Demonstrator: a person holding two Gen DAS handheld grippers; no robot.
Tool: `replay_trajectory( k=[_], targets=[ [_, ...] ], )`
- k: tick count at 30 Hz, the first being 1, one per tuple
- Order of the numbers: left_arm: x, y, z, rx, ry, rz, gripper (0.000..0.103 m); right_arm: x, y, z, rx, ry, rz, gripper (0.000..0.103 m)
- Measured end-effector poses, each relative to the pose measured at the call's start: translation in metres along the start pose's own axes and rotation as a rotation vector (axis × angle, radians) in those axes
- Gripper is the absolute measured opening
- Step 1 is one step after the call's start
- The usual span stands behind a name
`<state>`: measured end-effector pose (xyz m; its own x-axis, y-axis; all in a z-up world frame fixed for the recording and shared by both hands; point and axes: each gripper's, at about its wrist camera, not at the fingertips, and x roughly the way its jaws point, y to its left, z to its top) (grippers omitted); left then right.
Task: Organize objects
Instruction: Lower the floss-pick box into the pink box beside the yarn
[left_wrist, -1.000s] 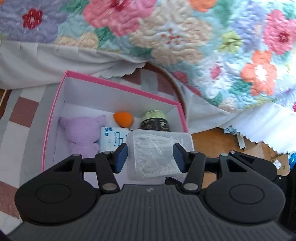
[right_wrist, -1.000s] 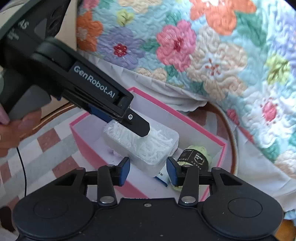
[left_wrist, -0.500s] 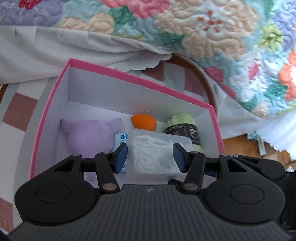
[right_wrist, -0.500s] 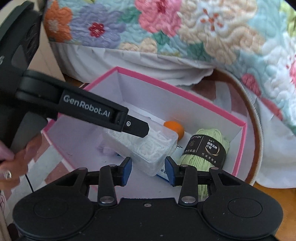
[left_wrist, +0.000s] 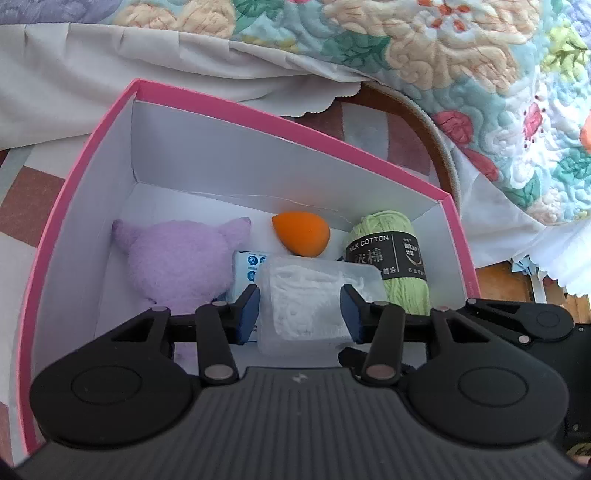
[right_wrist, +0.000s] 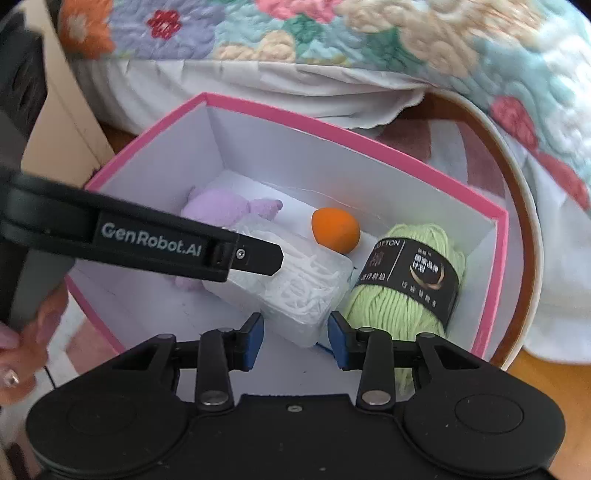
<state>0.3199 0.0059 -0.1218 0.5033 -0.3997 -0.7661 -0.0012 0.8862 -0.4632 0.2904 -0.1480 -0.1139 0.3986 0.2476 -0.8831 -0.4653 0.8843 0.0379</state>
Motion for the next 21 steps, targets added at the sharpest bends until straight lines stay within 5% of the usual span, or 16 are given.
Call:
replay_trajectory(
  k=[21],
  targets=[
    [0.008, 0.011, -0.004, -0.027, -0.011, -0.029, 0.040, 0.033, -0.020, 0.010, 0.169, 0.105, 0.006, 0.032]
  ],
)
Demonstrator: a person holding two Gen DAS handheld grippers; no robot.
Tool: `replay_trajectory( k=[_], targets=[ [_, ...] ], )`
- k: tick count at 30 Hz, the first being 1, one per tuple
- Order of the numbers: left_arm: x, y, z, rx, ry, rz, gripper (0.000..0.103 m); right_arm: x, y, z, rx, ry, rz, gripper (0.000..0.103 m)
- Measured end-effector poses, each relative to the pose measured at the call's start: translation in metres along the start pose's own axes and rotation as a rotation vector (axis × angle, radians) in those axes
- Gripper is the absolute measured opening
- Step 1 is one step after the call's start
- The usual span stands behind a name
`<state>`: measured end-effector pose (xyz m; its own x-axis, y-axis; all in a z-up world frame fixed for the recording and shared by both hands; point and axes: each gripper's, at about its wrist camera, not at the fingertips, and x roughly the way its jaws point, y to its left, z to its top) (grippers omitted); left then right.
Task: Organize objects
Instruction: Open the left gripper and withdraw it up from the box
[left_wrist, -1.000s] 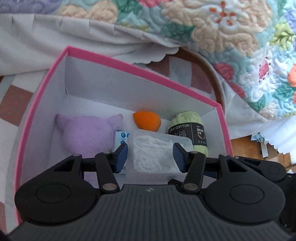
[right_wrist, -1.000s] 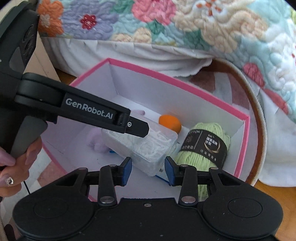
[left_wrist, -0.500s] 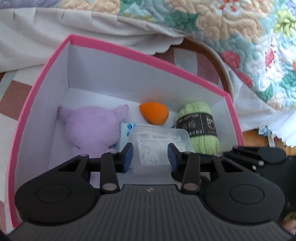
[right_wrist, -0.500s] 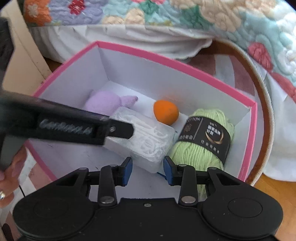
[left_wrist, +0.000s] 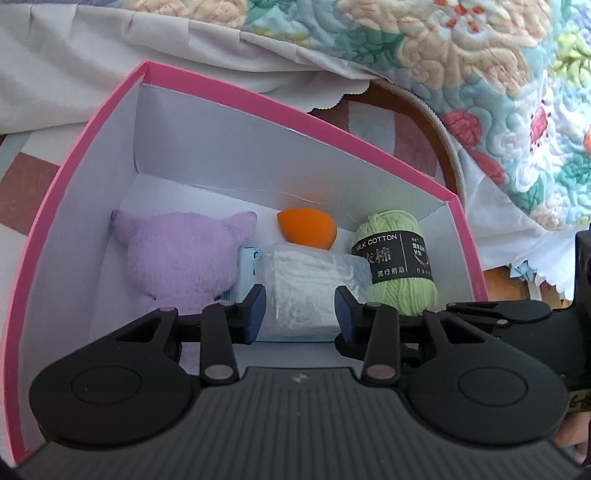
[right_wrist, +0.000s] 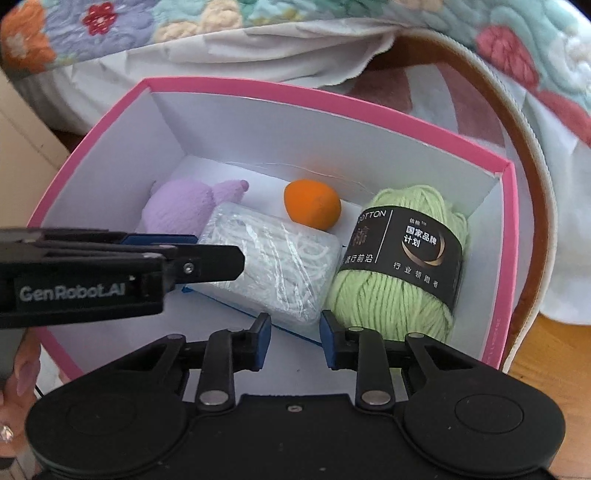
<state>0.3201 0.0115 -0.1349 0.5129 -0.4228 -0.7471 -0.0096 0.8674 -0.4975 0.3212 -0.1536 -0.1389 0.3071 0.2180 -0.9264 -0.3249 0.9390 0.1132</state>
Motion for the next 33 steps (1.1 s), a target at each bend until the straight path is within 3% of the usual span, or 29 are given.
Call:
replay_trajectory(
  k=[9, 12, 17, 22, 33],
  targets=[
    [-0.001, 0.006, 0.002, -0.030, -0.011, -0.015, 0.040, 0.001, -0.002, 0.001, 0.080, -0.027, -0.011, 0.031],
    [-0.006, 0.002, 0.001, -0.006, -0.018, 0.020, 0.040, -0.009, 0.005, -0.006, 0.021, -0.051, -0.030, 0.033],
    [-0.021, -0.001, 0.003, 0.002, -0.028, 0.015, 0.040, -0.049, 0.015, -0.024, -0.036, -0.166, -0.047, 0.041],
    [-0.042, -0.008, 0.005, 0.048, -0.023, 0.067, 0.040, -0.091, 0.007, -0.038, 0.030, -0.296, -0.020, 0.045],
    [-0.098, -0.024, 0.001, 0.097, 0.050, 0.112, 0.044, -0.138, 0.031, -0.049, -0.083, -0.336, -0.120, 0.048]
  ],
)
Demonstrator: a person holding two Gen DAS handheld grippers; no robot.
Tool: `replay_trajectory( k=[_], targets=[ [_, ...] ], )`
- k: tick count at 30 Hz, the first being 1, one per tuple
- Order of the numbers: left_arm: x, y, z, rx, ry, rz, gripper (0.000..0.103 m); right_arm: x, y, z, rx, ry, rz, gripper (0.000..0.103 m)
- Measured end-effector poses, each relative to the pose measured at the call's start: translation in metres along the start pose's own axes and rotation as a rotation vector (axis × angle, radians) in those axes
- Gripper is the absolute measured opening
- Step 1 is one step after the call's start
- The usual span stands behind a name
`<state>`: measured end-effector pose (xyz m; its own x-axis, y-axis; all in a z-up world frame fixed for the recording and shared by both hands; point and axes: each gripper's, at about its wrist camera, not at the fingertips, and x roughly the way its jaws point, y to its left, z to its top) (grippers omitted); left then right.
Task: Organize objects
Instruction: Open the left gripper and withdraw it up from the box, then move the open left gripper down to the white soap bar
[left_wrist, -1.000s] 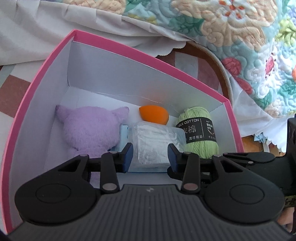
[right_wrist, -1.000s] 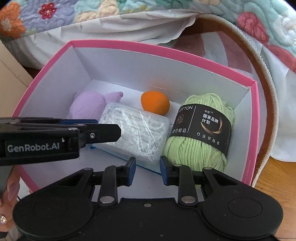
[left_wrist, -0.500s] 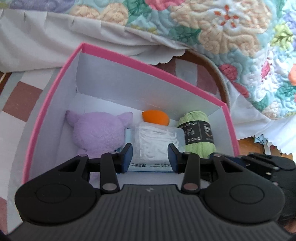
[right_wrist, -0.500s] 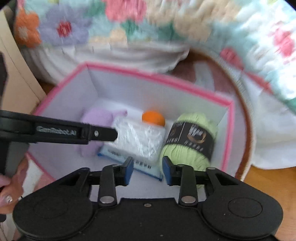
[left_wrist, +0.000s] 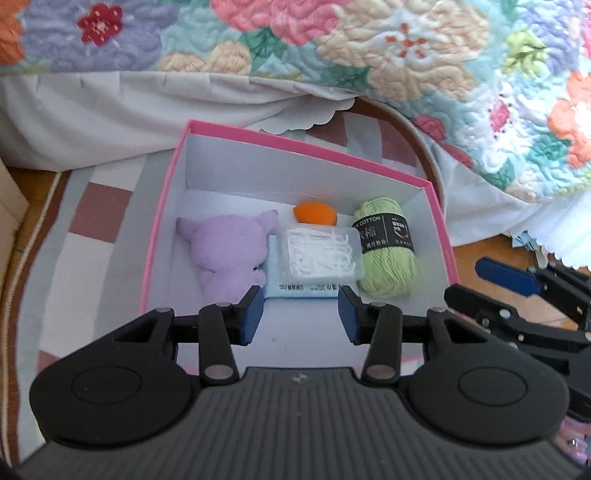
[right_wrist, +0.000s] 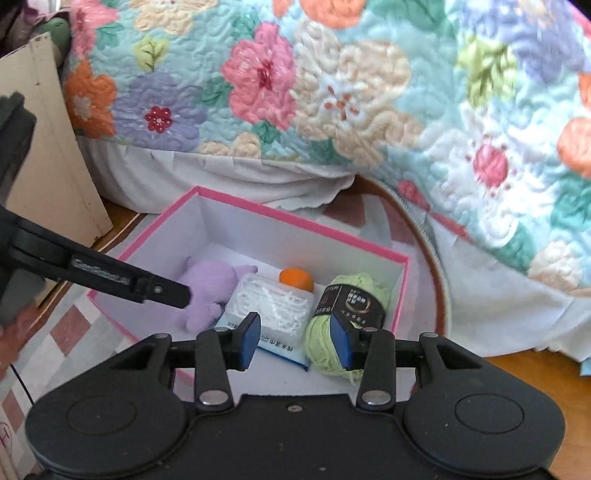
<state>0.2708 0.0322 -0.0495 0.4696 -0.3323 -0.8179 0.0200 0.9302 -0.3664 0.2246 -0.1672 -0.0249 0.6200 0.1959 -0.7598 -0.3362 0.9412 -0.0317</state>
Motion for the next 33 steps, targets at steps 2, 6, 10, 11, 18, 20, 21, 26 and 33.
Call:
replay_trajectory(
  k=[2, 6, 10, 11, 18, 20, 21, 26, 33],
  targets=[
    [-0.013, -0.002, -0.003, 0.013, 0.002, 0.007, 0.046, -0.008, 0.005, 0.000, -0.017, -0.010, -0.015, 0.048],
    [-0.035, -0.007, -0.013, 0.049, 0.016, 0.019, 0.055, -0.025, 0.013, -0.002, -0.018, -0.022, -0.006, 0.048],
    [-0.056, -0.012, -0.025, 0.088, 0.026, 0.041, 0.062, -0.043, 0.022, -0.004, -0.025, -0.037, 0.007, 0.050],
    [-0.061, -0.013, -0.027, 0.094, 0.026, 0.046, 0.063, -0.047, 0.024, -0.004, -0.027, -0.041, 0.012, 0.050],
    [-0.094, -0.017, -0.043, 0.130, 0.007, 0.074, 0.072, -0.077, 0.042, -0.005, -0.051, -0.059, 0.022, 0.055],
    [-0.102, -0.019, -0.047, 0.142, -0.008, 0.107, 0.075, -0.085, 0.045, -0.006, -0.058, -0.063, 0.024, 0.057],
    [-0.107, -0.020, -0.049, 0.151, -0.021, 0.125, 0.078, -0.088, 0.047, -0.007, -0.059, -0.066, 0.025, 0.058],
    [-0.123, -0.020, -0.058, 0.154, -0.039, 0.138, 0.082, -0.104, 0.052, -0.014, -0.052, -0.084, 0.032, 0.067],
    [-0.125, -0.012, -0.074, 0.125, -0.041, 0.147, 0.085, -0.110, 0.057, -0.030, -0.013, -0.077, 0.037, 0.076]
  ],
)
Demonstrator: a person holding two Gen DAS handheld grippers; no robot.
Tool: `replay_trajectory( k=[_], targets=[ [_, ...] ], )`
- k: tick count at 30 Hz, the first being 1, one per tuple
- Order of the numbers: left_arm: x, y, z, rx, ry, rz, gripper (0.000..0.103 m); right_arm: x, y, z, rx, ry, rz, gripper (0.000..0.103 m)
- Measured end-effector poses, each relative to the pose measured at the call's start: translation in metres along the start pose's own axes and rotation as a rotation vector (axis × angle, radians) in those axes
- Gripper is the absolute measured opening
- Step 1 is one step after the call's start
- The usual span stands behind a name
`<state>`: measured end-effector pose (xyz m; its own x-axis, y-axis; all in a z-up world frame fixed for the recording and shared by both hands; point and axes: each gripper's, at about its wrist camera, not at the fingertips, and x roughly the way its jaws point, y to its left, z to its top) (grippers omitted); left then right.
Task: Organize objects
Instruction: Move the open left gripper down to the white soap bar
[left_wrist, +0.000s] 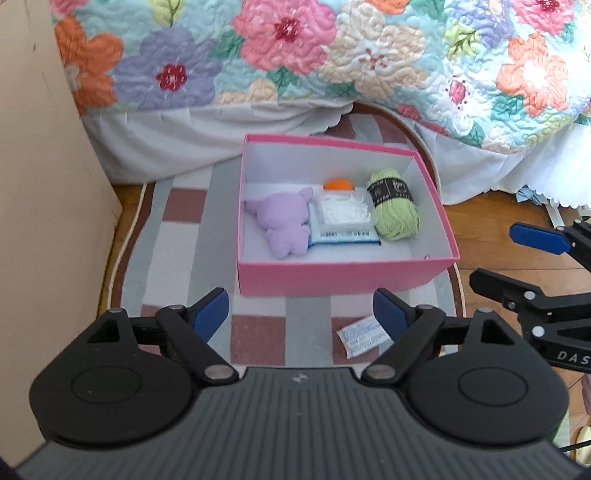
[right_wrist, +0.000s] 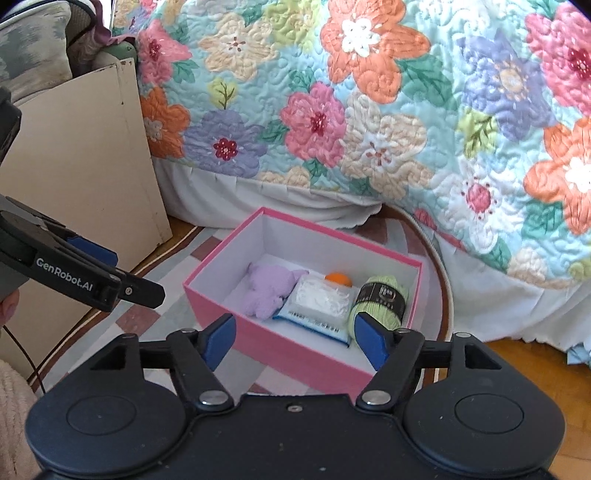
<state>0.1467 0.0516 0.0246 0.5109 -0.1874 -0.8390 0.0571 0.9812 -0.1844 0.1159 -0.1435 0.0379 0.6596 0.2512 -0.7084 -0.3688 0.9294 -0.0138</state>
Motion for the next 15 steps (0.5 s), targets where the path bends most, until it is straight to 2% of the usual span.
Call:
replay_trajectory(
  k=[2, 5, 8, 12, 15],
  targets=[
    [0.000, 0.003, -0.006, -0.011, 0.010, -0.014, 0.085, -0.003, 0.003, -0.004, 0.006, 0.010, -0.004, 0.077],
    [0.000, 0.005, -0.016, -0.006, 0.001, -0.009, 0.085, -0.012, 0.010, -0.011, 0.032, 0.024, 0.025, 0.086],
    [-0.002, 0.006, -0.024, -0.007, -0.005, -0.006, 0.085, -0.017, 0.022, -0.020, -0.004, 0.032, 0.022, 0.087],
    [-0.006, 0.007, -0.033, -0.003, -0.029, -0.013, 0.096, -0.019, 0.030, -0.029, -0.040, 0.045, 0.014, 0.089],
    [-0.005, 0.007, -0.039, 0.003, -0.028, -0.009, 0.097, -0.020, 0.029, -0.033, -0.022, 0.047, 0.030, 0.097]
  ],
)
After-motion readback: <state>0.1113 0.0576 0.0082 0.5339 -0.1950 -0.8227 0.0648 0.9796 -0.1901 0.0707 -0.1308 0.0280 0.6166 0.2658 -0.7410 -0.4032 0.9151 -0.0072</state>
